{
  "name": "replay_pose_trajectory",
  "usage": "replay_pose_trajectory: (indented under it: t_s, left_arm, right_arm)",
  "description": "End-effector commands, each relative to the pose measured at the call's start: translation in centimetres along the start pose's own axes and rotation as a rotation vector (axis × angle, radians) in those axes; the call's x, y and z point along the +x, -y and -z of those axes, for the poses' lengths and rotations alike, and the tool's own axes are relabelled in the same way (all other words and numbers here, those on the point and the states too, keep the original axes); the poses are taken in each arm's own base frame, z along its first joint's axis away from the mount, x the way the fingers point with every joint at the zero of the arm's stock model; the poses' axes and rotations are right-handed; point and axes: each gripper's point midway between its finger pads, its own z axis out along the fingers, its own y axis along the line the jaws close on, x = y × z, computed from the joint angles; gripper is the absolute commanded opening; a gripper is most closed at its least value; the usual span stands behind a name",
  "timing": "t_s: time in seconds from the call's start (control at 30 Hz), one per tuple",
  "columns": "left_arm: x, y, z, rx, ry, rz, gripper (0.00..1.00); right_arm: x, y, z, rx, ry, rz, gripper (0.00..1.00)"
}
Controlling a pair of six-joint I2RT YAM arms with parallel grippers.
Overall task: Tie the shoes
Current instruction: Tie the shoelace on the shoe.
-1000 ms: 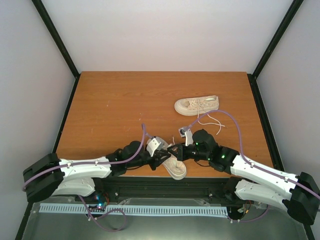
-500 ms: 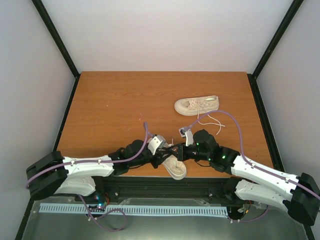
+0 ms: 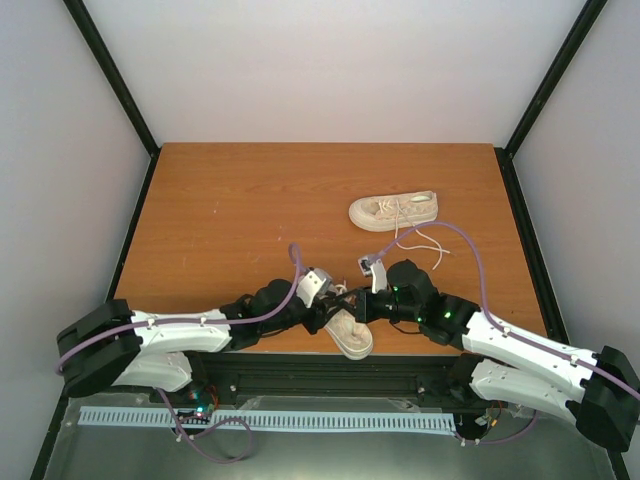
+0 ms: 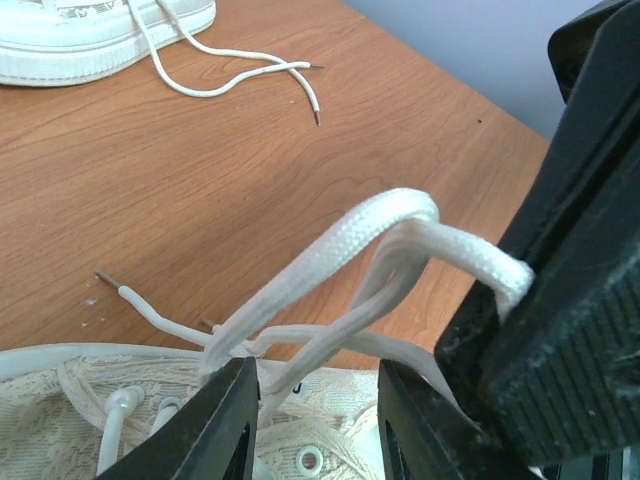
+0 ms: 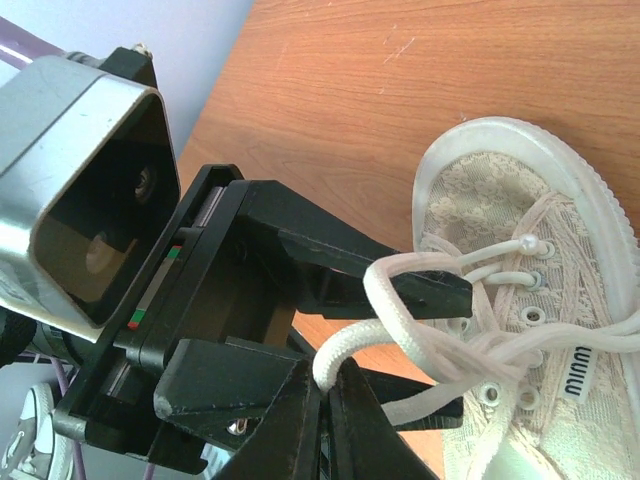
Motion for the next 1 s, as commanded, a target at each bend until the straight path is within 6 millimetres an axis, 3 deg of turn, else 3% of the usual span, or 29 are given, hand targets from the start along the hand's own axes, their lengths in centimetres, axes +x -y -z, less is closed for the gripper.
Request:
replay_pose_trajectory:
  t_s: [0.0,0.47,0.57,0.73,0.97]
  left_arm:
    - [-2.8,2.6,-0.1,0.100,0.079,-0.029,0.38]
    - [-2.0,4.4,0.1,0.206,0.044,-0.091,0.44]
    - [-2.3,3.8,-0.2,0.171,0.052,-0.090,0.43]
    - [-2.8,2.1,-0.5,0.071,0.077,-0.061,0.32]
    - [-3.3,3.0,-0.4,0.123,0.106,-0.062,0.35]
  right_arm:
    - [-0.1,-0.1,0.2,-0.014,0.014,-0.007,0.03]
    - [-0.7,0.1,0.6,0.005,0.055,-0.023,0.03]
    - [-0.7,0.1,0.7,0.002,0.056,-0.025,0.03]
    - [-0.6,0.2,0.7,0.005,0.053,-0.024,0.03]
    - [-0.5,0.2,0.7,0.004,0.052,-0.024,0.03]
